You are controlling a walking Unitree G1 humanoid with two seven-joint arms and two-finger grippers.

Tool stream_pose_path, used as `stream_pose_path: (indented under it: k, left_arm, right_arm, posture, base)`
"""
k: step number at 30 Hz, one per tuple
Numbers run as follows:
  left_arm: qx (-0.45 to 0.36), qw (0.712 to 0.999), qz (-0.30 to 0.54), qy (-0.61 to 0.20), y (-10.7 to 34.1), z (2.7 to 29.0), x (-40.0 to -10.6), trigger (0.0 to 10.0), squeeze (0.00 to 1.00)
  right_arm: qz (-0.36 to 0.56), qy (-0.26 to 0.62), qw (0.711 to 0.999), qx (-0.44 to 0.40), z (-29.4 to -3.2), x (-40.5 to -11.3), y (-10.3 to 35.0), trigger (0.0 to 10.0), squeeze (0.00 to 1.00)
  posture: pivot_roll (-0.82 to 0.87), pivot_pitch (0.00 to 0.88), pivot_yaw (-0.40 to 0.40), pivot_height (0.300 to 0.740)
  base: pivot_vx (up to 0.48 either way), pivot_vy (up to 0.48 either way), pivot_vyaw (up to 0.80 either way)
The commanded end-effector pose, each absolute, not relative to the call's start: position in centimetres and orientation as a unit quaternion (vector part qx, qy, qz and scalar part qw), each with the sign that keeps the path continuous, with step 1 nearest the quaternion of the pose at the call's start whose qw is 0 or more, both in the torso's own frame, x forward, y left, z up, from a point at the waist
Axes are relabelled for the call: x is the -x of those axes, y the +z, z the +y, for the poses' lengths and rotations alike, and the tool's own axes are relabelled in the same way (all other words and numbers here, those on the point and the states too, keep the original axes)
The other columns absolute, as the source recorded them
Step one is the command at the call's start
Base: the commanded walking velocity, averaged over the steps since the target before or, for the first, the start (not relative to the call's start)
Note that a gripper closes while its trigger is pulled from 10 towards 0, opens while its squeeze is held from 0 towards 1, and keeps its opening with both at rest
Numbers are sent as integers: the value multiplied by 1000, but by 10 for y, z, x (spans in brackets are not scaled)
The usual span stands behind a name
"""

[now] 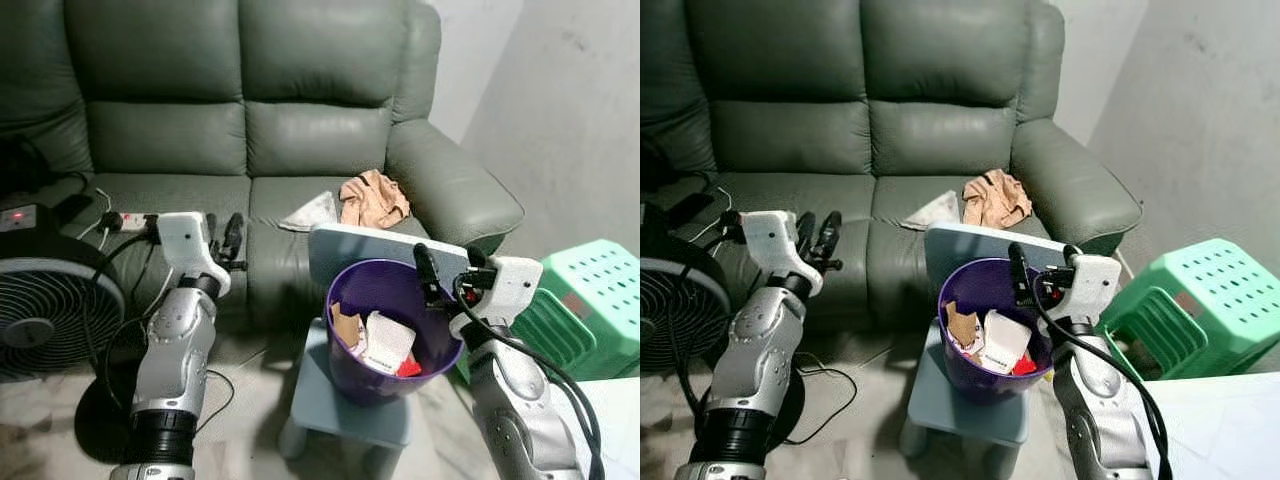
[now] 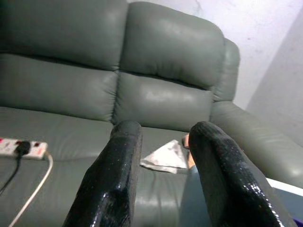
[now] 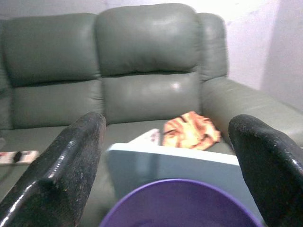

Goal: Picking trash to rubbish bin

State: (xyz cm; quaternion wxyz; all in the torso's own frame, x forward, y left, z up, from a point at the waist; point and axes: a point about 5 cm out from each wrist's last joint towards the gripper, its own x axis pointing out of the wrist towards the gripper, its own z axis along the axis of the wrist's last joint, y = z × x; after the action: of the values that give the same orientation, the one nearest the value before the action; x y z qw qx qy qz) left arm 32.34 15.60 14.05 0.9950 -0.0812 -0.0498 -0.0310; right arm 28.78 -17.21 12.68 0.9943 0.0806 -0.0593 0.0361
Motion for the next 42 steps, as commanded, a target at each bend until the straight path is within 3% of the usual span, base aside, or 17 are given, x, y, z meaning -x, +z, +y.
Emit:
stream_pose_path:
  k: [1,7,37,42]
  left_arm:
    - [76,995,-53,-32,142,154,-322,10000,0]
    - [63,997,-43,-18,133,167,-318,10000,0]
    - [60,997,-50,-10,138,171,-328,10000,0]
    - [62,997,-46,-21,136,166,-329,10000,0]
  right_arm:
    - [-61,9,996,-72,-182,-290,124,10000,0]
    - [-58,21,998,-2,-177,-290,115,10000,0]
    - [-69,3,998,1,-175,-290,109,10000,0]
    - [-68,3,998,2,-173,-288,108,10000,0]
  posture:
    - [60,0,-94,740]
    - [38,0,-92,740]
    - [15,0,-77,740]
    - [7,0,-70,740]
  base:
    - [0,0,0]
    - [0,0,0]
    - [0,0,0]
    - [0,367,0]
